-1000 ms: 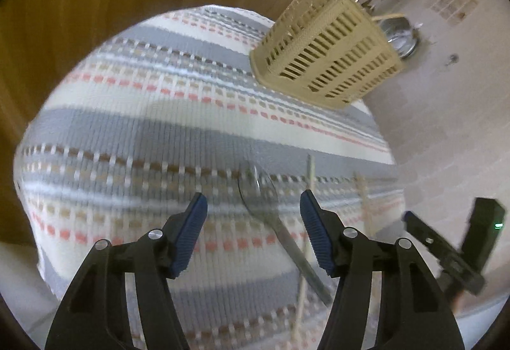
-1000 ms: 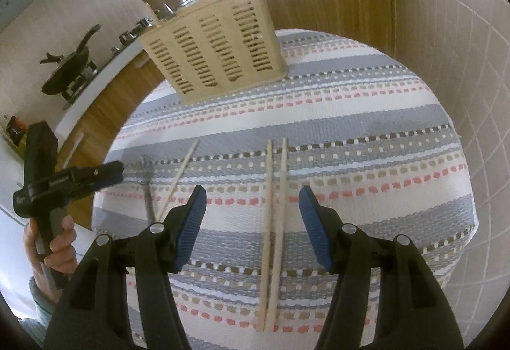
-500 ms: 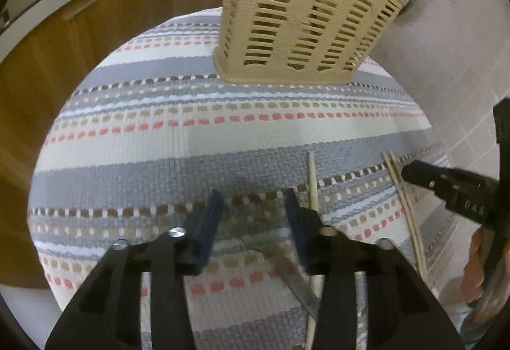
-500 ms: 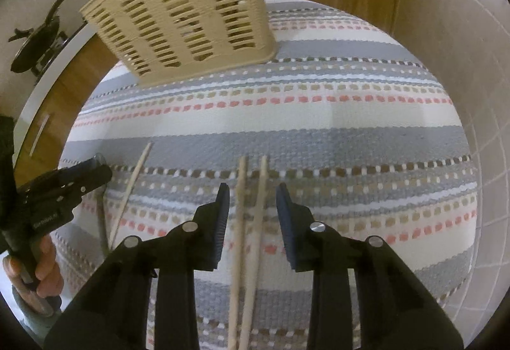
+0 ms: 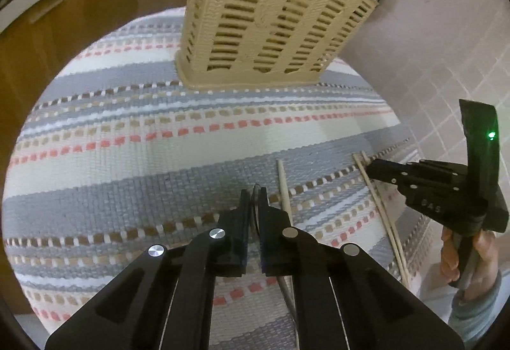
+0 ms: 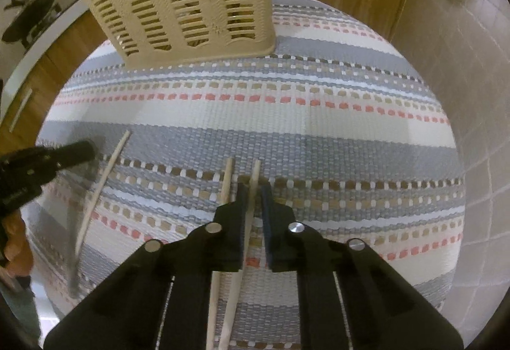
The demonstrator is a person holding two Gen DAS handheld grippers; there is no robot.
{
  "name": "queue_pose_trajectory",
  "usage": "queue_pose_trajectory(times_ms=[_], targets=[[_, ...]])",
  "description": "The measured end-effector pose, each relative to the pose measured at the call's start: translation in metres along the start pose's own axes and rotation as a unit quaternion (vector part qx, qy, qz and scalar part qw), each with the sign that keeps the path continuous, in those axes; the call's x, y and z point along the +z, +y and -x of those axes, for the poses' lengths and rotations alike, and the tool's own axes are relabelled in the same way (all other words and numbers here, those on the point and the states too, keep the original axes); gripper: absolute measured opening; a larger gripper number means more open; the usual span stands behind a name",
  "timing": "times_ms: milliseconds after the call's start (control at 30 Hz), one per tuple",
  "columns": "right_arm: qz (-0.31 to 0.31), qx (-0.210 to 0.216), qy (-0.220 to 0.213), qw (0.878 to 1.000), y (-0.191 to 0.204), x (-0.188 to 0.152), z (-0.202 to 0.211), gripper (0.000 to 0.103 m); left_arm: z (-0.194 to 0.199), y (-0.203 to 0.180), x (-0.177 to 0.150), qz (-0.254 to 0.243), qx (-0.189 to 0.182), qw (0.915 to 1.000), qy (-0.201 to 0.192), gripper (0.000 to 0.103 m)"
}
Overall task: Organize utensils
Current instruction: 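Grasp the metal utensil with the left tool while the right tool grasps wooden chopsticks, then carry both utensils over the basket and open both tools to release them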
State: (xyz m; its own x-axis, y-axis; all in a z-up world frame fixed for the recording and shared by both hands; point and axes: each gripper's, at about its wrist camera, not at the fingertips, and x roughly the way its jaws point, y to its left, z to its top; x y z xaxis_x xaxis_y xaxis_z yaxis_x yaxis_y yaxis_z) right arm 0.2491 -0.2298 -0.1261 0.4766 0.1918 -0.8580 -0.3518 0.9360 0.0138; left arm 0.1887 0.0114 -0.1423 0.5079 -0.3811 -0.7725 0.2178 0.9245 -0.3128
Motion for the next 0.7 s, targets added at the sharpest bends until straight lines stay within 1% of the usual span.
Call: queue_pose_trajectory(times_ms=[67,133,167,267,333,367,433,533,567,600,633,667,700], targets=[[-0.002,-0.001,-0.007,1.0,0.002,-0.002,0.001,0.004,0.008,-0.001,0.0,-0.01,-0.009,0.9998,-0.013,0.003],[-0.004,0.026,-0.019,0.999,0.003,-0.004,0.006,0.004,0.018,-0.004,-0.001,-0.02,-0.017,0.9992,-0.031,0.003],[-0.005,0.029,-0.023,0.999,0.003,-0.005,0.009,0.004,0.024,-0.006,-0.001,-0.026,-0.019,0.9986,-0.041,0.003],[0.002,0.027,-0.056,0.998,0.006,-0.005,0.033,0.004,0.042,-0.006,0.0,-0.036,-0.02,0.9972,-0.062,0.003],[0.007,0.028,-0.074,0.997,0.009,-0.005,0.049,0.004,0.052,-0.008,0.002,-0.038,-0.028,0.9959,-0.077,0.003],[0.007,0.027,-0.083,0.996,0.01,-0.005,0.056,0.004,0.06,-0.009,0.003,-0.041,-0.029,0.9947,-0.09,0.003],[0.006,0.034,-0.113,0.993,0.012,-0.004,0.076,0.004,0.07,-0.015,0.003,-0.046,-0.022,0.9924,-0.112,0.003],[0.001,0.036,-0.157,0.987,0.011,-0.001,0.1,0.004,0.095,-0.024,0.006,-0.06,-0.012,0.9845,-0.164,0.003],[-0.002,0.035,-0.175,0.984,0.011,0.0,0.109,0.004,0.105,-0.028,0.006,-0.068,-0.001,0.9806,-0.184,0.003],[-0.007,0.032,-0.187,0.982,0.013,0.002,0.117,0.004,0.111,-0.031,0.008,-0.074,0.011,0.978,-0.195,0.003],[-0.012,0.024,-0.199,0.98,0.014,0.004,0.125,0.004,0.117,-0.036,0.01,-0.082,0.034,0.9744,-0.207,0.003],[-0.016,0.02,-0.214,0.976,0.016,0.006,0.134,0.004,0.123,-0.042,0.014,-0.088,0.049,0.9702,-0.221,0.003],[-0.018,0.025,-0.229,0.973,0.017,0.008,0.142,0.004,0.127,-0.045,0.016,-0.091,0.051,0.9673,-0.231,0.003]])
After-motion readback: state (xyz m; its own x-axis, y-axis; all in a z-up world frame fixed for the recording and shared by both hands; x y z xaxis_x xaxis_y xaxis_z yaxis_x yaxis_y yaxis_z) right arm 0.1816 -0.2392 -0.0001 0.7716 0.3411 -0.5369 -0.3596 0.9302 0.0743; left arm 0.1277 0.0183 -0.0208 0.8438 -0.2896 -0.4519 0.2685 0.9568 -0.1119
